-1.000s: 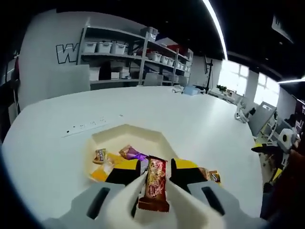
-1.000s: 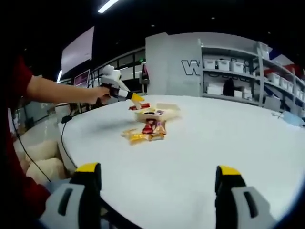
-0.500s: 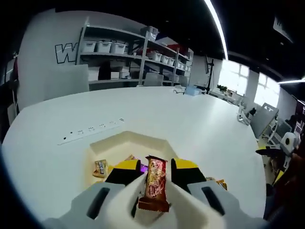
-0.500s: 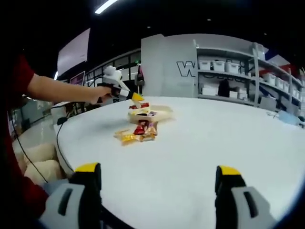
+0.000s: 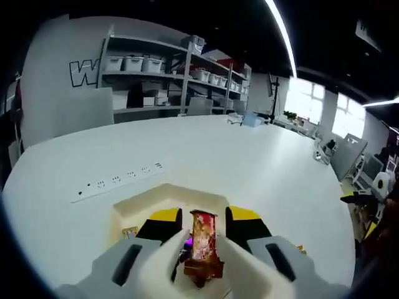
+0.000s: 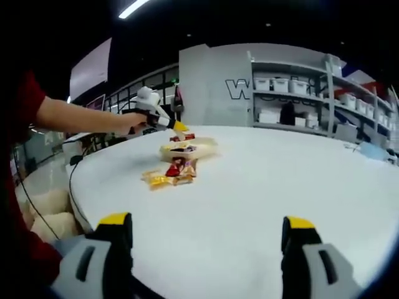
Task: Place the target food into the container with the food tongs after gripping and lifting it, then release it inside without dropping or visibly crushing the food.
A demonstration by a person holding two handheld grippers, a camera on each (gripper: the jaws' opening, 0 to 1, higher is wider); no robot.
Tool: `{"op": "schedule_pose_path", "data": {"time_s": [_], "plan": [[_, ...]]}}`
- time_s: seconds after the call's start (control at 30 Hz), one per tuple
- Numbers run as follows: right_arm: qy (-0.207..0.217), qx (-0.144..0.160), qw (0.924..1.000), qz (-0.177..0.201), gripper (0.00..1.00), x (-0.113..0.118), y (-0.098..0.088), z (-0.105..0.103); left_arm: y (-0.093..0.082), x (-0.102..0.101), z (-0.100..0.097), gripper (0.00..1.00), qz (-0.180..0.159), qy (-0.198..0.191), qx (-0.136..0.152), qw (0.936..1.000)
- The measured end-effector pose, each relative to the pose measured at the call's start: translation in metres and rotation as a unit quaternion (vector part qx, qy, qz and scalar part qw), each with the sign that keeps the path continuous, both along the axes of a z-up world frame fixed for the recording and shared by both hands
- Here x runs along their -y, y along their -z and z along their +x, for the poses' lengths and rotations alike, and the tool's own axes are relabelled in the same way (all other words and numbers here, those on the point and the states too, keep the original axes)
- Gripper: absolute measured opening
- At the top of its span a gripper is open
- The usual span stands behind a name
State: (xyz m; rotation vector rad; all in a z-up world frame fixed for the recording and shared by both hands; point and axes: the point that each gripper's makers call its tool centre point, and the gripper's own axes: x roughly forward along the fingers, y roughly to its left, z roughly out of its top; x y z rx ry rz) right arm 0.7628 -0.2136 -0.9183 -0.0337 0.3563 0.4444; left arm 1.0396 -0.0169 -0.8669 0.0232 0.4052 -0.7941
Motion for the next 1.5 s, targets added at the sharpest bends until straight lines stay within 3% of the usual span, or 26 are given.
{"op": "schedule_pose_path", "data": {"time_s": [0.07,0.13,0.57,1.0,1.5], "plan": [[-0.002,-0.002,1.0,-0.002,0.99,-0.001,0.002,0.0,-0.004,0.001,0.0,0.26,-0.009,0.0,-0.003,0.9999],[-0.003,-0.002,1.0,-0.001,0.99,-0.002,0.002,0.0,-0.004,-0.001,0.001,0.26,0.008,0.001,0.01,0.9999],[-0.006,0.001,1.0,0.003,0.99,-0.003,-0.001,-0.004,-0.011,-0.008,-0.01,0.26,0.014,0.004,0.003,0.9999],[-0.013,0.007,0.9999,0.006,0.99,-0.009,-0.007,-0.008,-0.018,-0.004,-0.029,0.27,0.016,0.021,0.0,0.9997],[-0.023,0.011,0.9997,0.003,0.99,-0.016,-0.009,-0.014,-0.012,-0.006,-0.06,0.27,0.029,0.039,-0.003,0.9988]]}}
